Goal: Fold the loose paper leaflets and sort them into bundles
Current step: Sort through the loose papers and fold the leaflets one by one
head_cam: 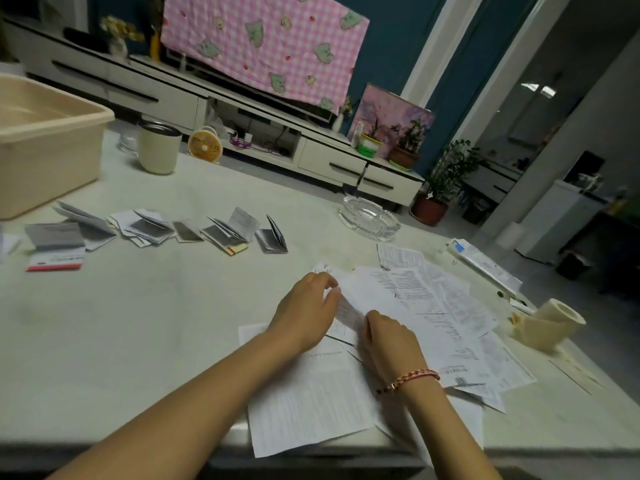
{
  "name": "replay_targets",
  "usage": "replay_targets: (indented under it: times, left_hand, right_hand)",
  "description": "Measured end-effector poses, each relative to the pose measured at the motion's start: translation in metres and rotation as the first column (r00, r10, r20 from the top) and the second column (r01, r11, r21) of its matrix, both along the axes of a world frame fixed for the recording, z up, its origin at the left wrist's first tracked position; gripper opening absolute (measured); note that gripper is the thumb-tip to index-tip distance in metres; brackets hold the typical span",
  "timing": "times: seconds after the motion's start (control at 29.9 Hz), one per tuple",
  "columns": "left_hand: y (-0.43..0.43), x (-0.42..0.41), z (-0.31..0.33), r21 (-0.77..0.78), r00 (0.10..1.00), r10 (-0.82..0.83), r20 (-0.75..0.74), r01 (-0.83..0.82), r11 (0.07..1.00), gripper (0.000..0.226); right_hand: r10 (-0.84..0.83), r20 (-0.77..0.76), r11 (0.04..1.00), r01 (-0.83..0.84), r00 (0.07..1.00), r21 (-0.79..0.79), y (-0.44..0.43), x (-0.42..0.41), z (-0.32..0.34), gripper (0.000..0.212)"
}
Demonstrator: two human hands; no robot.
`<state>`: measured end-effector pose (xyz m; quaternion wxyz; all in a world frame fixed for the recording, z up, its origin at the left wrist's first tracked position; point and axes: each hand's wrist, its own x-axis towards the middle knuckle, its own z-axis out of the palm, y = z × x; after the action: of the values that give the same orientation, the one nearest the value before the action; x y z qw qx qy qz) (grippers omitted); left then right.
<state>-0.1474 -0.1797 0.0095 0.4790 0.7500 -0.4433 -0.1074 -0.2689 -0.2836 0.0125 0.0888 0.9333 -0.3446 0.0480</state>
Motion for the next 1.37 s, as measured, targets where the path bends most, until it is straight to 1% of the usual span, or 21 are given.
replay_targets:
  times: [0.03,0.07,0.1,0.17,0.23,0.27,0.33,0.4,0.47,0.6,0.7,0.77,0.97,1.04,1.1,1.14,1.17,1.21,1.24,1.27,1.37]
  left_hand:
    - [0.001,0.001,0.002,-0.045,0.999,0.017,-0.044,-0.019,0.999,0.029]
    - [0.002,0.003,0.004,-0.086,0.995,0.031,-0.091,-0.039,0.995,0.028]
    - [0.003,0.005,0.007,-0.126,0.988,0.048,-0.150,-0.068,0.990,0.028]
    - [0.006,0.010,0.016,-0.190,0.950,0.077,-0.302,-0.139,0.972,0.035]
    - [0.009,0.015,0.027,-0.236,0.852,0.030,-0.523,-0.179,0.955,0.049]
    - [0.011,0.018,0.032,-0.243,0.771,-0.013,-0.636,-0.184,0.952,0.054]
    - [0.015,0.024,0.038,-0.262,0.627,-0.136,-0.767,-0.114,0.958,0.046]
    - [0.019,0.025,0.040,-0.286,0.523,-0.258,-0.813,0.028,0.958,0.035]
    - [0.017,0.025,0.036,-0.296,0.464,-0.296,-0.835,0.076,0.952,0.040]
    - [0.012,0.024,0.031,-0.240,0.499,-0.206,-0.842,-0.004,0.971,0.028]
    - [0.012,0.026,0.030,-0.232,0.572,-0.163,-0.804,-0.049,0.972,0.014]
    - [0.012,0.026,0.030,-0.237,0.574,-0.151,-0.805,-0.077,0.968,0.004]
    - [0.013,0.027,0.028,-0.243,0.637,-0.130,-0.760,-0.092,0.966,0.006]
    - [0.014,0.028,0.030,-0.241,0.654,-0.129,-0.745,-0.084,0.967,0.007]
    - [0.016,0.028,0.032,-0.238,0.704,-0.120,-0.700,-0.072,0.969,0.007]
    - [0.017,0.028,0.033,-0.240,0.730,-0.117,-0.674,-0.066,0.969,0.007]
    - [0.018,0.027,0.035,-0.247,0.751,-0.121,-0.649,-0.058,0.967,0.008]
    - [0.019,0.026,0.037,-0.259,0.778,-0.131,-0.615,-0.042,0.965,0.009]
    - [0.020,0.024,0.040,-0.272,0.812,-0.148,-0.565,-0.014,0.962,0.009]
    - [0.022,0.022,0.042,-0.289,0.843,-0.173,-0.510,0.022,0.957,0.010]
    - [0.026,0.017,0.049,-0.341,0.881,-0.274,-0.386,0.140,0.930,0.013]
  right_hand:
    - [-0.001,0.081,1.000,0.000,0.997,0.022,-0.002,0.001,0.003,0.016]
    - [-0.011,0.239,0.996,-0.010,0.971,0.089,-0.002,0.002,0.008,0.019]
    - [-0.047,0.420,0.983,-0.033,0.906,0.181,-0.002,0.003,0.016,0.025]
    - [-0.179,0.711,0.934,-0.109,0.680,0.339,0.001,0.006,0.039,0.034]
    - [-0.361,0.795,0.828,-0.223,0.488,0.513,0.005,0.007,0.061,0.028]
    - [-0.446,0.775,0.742,-0.299,0.447,0.600,0.008,0.006,0.069,0.022]
    - [-0.541,0.707,0.599,-0.380,0.456,0.704,0.011,0.005,0.076,0.017]
    - [-0.586,0.664,0.547,-0.378,0.464,0.747,0.011,0.006,0.074,0.022]
    - [-0.619,0.643,0.517,-0.382,0.451,0.766,0.012,0.008,0.070,0.030]
    - [-0.652,0.624,0.454,-0.438,0.431,0.776,0.008,0.006,0.066,0.034]
    - [-0.607,0.578,0.336,-0.482,0.545,0.809,0.006,0.001,0.066,0.027]
    - [-0.594,0.546,0.300,-0.467,0.591,0.832,0.006,0.001,0.063,0.021]
    - [-0.617,0.552,0.267,-0.511,0.560,0.817,0.002,0.002,0.057,0.016]
    - [-0.615,0.564,0.340,-0.459,0.551,0.820,-0.001,0.003,0.057,0.021]
    - [-0.565,0.635,0.550,-0.334,0.527,0.766,-0.002,0.005,0.057,0.033]
    - [-0.477,0.699,0.687,-0.270,0.533,0.675,0.001,0.006,0.058,0.039]
    - [-0.327,0.749,0.818,-0.225,0.576,0.530,0.004,0.007,0.061,0.042]
    - [-0.153,0.747,0.907,-0.209,0.647,0.366,0.009,0.007,0.064,0.044]
    - [0.002,0.698,0.944,-0.231,0.716,0.235,0.014,0.008,0.068,0.044]
    - [0.108,0.625,0.945,-0.276,0.773,0.178,0.020,0.009,0.072,0.047]
    - [0.193,0.445,0.867,-0.364,0.874,0.340,0.032,0.014,0.078,0.059]
